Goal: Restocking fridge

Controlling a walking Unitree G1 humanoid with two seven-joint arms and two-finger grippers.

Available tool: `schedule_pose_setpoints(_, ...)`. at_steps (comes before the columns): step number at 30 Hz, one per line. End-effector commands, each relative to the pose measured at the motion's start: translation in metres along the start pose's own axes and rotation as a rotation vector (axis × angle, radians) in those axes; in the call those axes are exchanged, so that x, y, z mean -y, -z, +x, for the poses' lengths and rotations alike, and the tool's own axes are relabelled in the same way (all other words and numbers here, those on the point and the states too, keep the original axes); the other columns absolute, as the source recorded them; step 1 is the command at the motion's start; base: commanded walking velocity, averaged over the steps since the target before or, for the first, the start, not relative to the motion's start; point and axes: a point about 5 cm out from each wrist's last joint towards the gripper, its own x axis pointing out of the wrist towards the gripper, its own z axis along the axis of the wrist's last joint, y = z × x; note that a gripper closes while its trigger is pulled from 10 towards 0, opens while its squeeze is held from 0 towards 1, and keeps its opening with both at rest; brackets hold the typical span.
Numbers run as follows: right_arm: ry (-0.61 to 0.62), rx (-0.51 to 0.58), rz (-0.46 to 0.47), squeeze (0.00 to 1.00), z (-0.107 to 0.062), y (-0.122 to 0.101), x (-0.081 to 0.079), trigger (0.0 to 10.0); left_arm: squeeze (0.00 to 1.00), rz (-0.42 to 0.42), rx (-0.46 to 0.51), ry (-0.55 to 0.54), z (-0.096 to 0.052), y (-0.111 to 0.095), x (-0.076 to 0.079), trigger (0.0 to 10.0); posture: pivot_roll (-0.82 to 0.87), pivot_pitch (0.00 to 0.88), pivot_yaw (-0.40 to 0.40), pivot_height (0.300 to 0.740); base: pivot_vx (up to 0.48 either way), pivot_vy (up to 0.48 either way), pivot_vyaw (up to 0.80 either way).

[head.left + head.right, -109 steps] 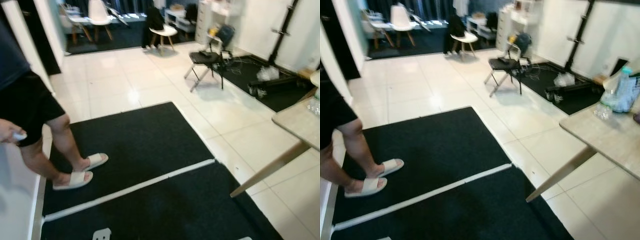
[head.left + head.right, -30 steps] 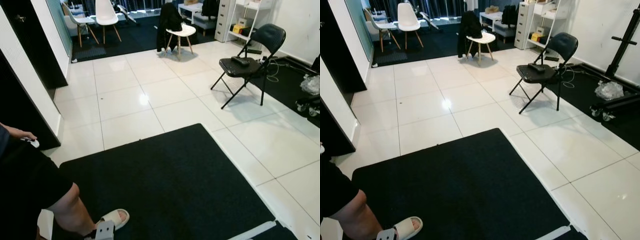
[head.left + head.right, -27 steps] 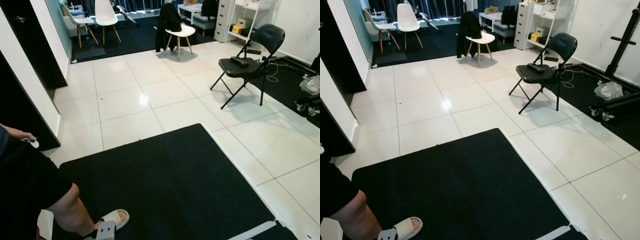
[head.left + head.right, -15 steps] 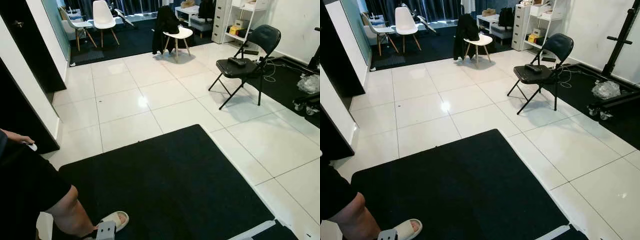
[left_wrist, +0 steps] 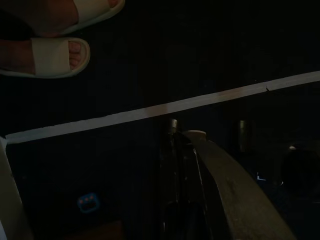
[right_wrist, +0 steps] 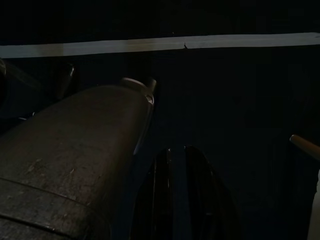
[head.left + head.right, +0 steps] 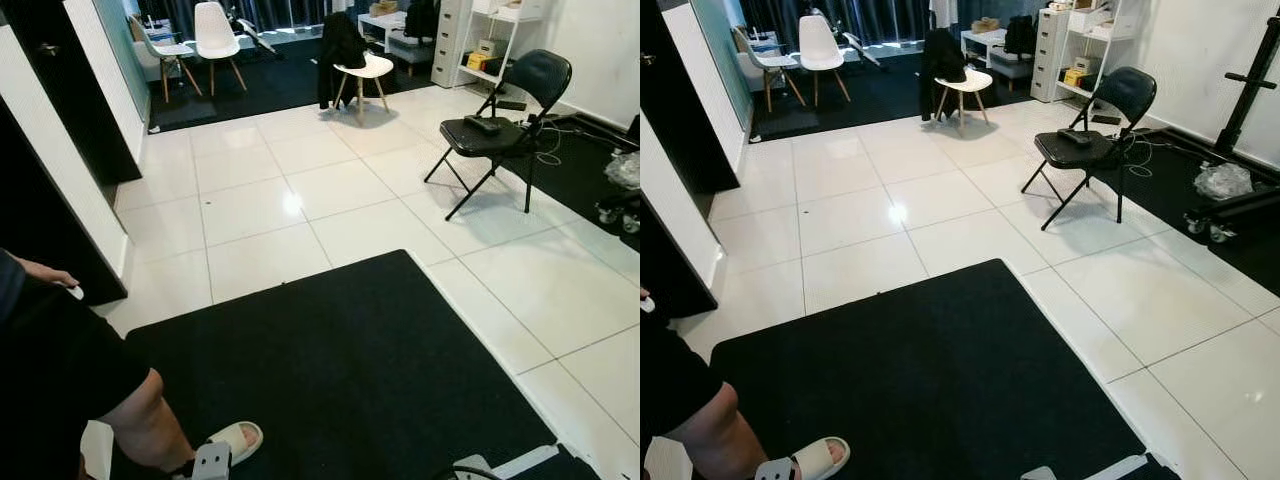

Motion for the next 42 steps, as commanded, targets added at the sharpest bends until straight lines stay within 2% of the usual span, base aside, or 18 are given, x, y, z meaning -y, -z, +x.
schedule_pose_setpoints(1,-0.006,-0.013,-0.012,0.0,0.0,0.002,-0.003,10.0,0.0,0.001,-0.012,-0.007,0.0,0.001,-0.002,10.0,-0.11,0.0,0.06,0.74,0.0,0.0,0.0)
schedule_pose_setpoints(14,-0.008,-0.033,-0.008,0.0,-0.002,0.017,0.0,10.0,0.0,0.021,-0.025,-0.016,-0.002,0.004,-0.005,10.0,-0.1,0.0,0.071,0.74,0.0,0.0,0.0)
schedule_pose_setpoints(37,-0.008,-0.028,-0.013,0.0,-0.001,0.012,-0.001,10.0,0.0,0.005,-0.026,-0.019,-0.002,0.005,-0.006,10.0,-0.1,0.0,0.072,0.74,0.0,0.0,0.0)
schedule_pose_setpoints(42,-0.014,-0.038,-0.02,0.0,-0.001,0.013,-0.002,10.0,0.0,0.002,-0.025,-0.02,-0.002,0.005,-0.005,10.0,-0.1,0.0,0.069,0.74,0.0,0.0,-0.77)
